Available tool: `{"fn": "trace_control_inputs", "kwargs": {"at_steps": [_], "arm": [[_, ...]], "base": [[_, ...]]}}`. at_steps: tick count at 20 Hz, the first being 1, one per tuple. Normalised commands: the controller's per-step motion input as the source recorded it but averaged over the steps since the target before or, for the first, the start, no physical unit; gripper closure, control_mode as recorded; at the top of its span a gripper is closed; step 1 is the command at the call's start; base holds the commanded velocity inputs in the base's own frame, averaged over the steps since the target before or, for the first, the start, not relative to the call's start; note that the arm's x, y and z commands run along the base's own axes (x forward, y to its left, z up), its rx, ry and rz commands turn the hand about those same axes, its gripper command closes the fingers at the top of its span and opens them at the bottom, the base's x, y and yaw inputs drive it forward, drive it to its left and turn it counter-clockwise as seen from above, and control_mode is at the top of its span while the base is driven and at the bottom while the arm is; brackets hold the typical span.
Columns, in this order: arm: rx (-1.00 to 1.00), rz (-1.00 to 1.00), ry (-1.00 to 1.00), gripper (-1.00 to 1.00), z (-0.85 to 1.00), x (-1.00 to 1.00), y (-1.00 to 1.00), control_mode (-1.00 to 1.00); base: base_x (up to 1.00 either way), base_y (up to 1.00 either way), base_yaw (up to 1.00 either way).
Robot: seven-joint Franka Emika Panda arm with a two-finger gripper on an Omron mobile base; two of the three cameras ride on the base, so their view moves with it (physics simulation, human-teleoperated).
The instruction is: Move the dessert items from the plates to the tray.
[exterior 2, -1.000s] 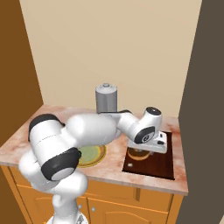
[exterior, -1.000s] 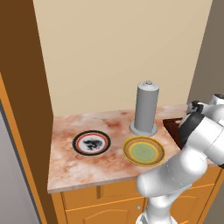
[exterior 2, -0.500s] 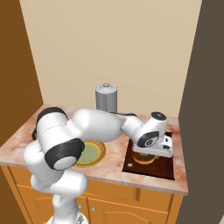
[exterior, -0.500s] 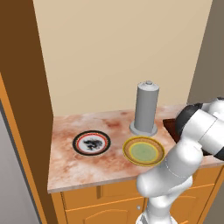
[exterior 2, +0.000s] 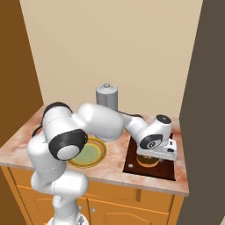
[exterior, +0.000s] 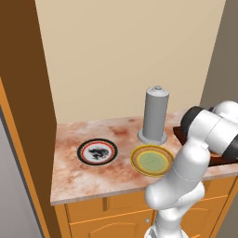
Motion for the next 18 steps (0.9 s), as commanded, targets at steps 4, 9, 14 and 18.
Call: {"fn": "trace_control_inputs", "kwargs": {"at_steps": [4, 9, 14, 18], "arm": [[0.0, 0.0, 0.0, 1.0, -0.26, 0.0, 0.0, -1.0], [0.0, 0.0, 0.0, 1.0, -0.23, 0.0, 0.0, -1.0], [0.0, 0.0, 0.0, 1.0, -0.16, 0.04, 0.0, -1.0], [0.0, 0.0, 0.0, 1.0, 0.0, 0.05, 0.0, -1.0]], "base": [[0.0, 0.0, 0.0], [0.0, 0.0, 0.0], [0.0, 0.0, 0.0], [0.0, 0.0, 0.0]]}}
